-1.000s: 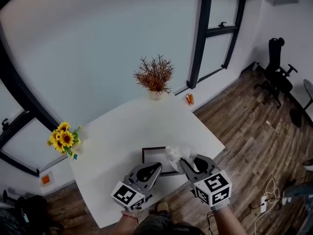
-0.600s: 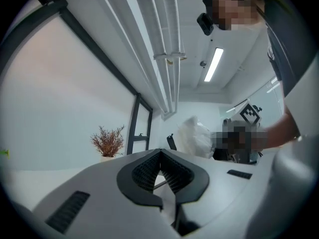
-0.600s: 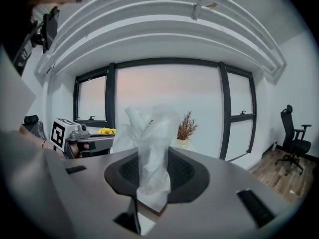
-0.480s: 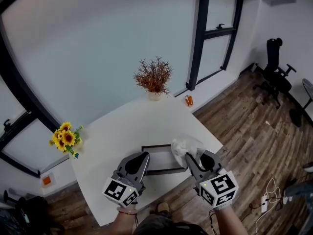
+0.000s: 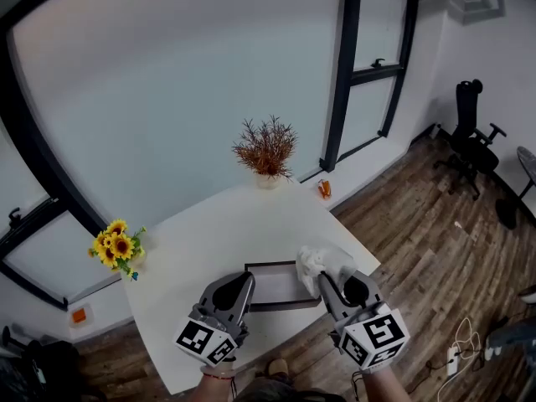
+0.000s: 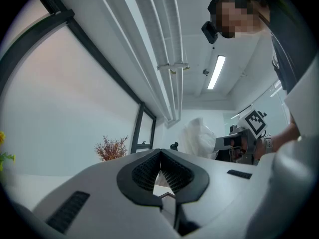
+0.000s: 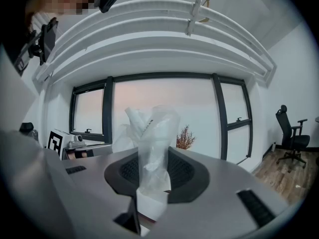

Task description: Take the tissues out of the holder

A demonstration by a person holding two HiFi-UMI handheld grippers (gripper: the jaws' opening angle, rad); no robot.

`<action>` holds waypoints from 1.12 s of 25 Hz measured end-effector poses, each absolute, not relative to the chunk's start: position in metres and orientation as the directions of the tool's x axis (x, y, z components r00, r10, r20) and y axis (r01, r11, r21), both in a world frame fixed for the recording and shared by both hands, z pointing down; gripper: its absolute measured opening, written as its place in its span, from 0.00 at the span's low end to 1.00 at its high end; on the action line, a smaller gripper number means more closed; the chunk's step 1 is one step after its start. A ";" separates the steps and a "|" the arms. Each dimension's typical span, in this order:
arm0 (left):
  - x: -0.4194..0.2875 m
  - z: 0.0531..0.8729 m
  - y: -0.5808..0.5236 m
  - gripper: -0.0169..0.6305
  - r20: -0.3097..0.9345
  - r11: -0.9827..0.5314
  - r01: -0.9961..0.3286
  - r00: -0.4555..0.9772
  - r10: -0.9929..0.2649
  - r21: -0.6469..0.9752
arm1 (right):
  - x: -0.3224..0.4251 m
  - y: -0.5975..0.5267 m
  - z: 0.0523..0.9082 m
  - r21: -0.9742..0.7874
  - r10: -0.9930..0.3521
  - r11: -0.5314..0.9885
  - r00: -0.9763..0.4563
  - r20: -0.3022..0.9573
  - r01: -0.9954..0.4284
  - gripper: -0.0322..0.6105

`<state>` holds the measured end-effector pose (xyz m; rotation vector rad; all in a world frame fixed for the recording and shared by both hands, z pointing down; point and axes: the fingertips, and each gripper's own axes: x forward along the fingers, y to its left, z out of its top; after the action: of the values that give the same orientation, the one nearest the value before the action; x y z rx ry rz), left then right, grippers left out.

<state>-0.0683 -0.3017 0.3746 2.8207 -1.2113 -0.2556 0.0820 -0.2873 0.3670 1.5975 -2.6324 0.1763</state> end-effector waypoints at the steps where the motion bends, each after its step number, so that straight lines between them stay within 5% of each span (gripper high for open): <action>1: -0.070 0.373 -0.301 0.04 -0.131 -0.687 -0.718 0.674 -0.727 0.117 | 0.083 -0.286 0.364 -0.071 -0.881 0.457 -0.462 0.100 -0.887 0.21; 28: -0.059 0.369 -0.288 0.04 -0.132 -0.690 -0.715 0.677 -0.724 0.116 | 0.087 -0.268 0.349 -0.041 -0.896 0.439 -0.441 0.044 -0.897 0.21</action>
<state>-0.0591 -0.2884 0.3689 2.8266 -1.2133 -0.2584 0.0866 -0.2681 0.3493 1.6528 -2.6521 0.0907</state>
